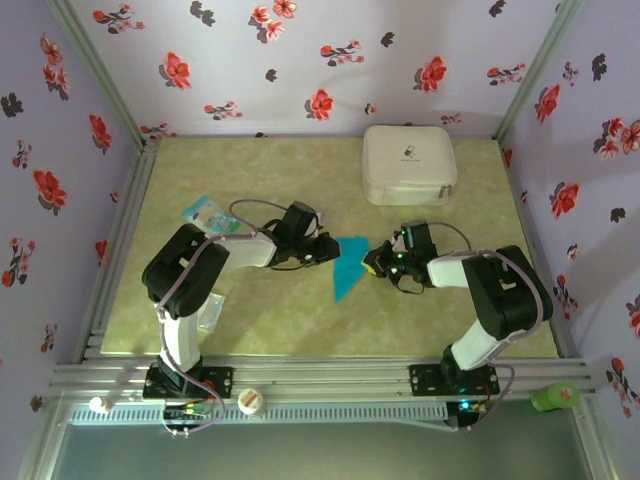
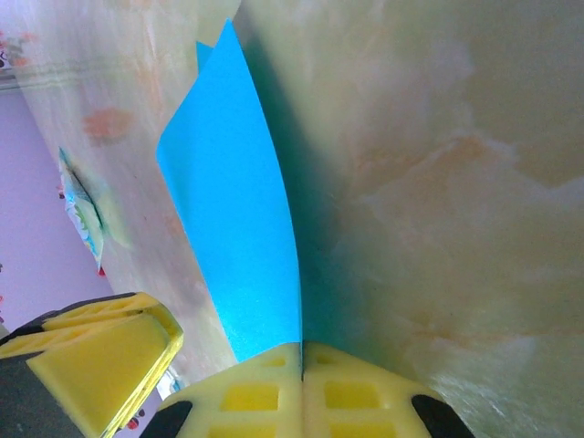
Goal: Fold a paper plane with a square sheet of paper (pick it up from the middle)
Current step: Fold the wing for the fifth time at the center of the table.
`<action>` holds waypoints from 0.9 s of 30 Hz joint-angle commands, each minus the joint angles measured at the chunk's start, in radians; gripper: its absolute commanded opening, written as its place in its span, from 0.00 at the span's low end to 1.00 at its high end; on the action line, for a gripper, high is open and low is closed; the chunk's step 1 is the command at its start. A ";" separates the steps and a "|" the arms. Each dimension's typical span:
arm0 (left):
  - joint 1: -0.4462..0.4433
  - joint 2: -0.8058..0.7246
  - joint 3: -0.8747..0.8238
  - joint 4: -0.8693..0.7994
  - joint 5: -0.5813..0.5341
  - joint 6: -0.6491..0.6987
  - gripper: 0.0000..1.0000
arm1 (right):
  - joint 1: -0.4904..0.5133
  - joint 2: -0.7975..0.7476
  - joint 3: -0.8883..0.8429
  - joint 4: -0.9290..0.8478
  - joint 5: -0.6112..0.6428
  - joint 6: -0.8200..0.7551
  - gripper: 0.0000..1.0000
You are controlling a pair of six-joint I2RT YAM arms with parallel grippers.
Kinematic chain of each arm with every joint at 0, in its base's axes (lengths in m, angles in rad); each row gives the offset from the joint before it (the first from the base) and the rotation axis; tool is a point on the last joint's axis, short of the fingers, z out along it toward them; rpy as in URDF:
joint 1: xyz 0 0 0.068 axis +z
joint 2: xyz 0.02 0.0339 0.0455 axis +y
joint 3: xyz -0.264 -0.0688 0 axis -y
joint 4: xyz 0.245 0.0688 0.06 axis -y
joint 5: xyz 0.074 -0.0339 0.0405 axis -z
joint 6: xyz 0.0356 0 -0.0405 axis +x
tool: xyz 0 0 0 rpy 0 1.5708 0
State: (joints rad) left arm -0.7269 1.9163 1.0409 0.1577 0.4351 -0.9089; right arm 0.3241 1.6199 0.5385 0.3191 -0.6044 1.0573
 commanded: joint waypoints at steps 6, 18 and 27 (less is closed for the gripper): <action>-0.008 0.081 0.044 0.012 0.028 -0.033 0.11 | 0.017 -0.002 -0.005 0.020 0.025 0.020 0.06; -0.009 0.100 -0.006 -0.034 -0.002 0.014 0.06 | 0.016 -0.018 0.095 -0.213 0.014 -0.163 0.18; -0.009 0.096 -0.005 -0.038 -0.002 0.032 0.06 | 0.005 0.027 0.162 -0.300 0.003 -0.241 0.18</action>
State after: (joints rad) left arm -0.7284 1.9968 1.0592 0.1730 0.4469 -0.9100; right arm 0.3336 1.6238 0.6746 0.0750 -0.5987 0.8661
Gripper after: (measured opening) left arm 0.056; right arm 0.181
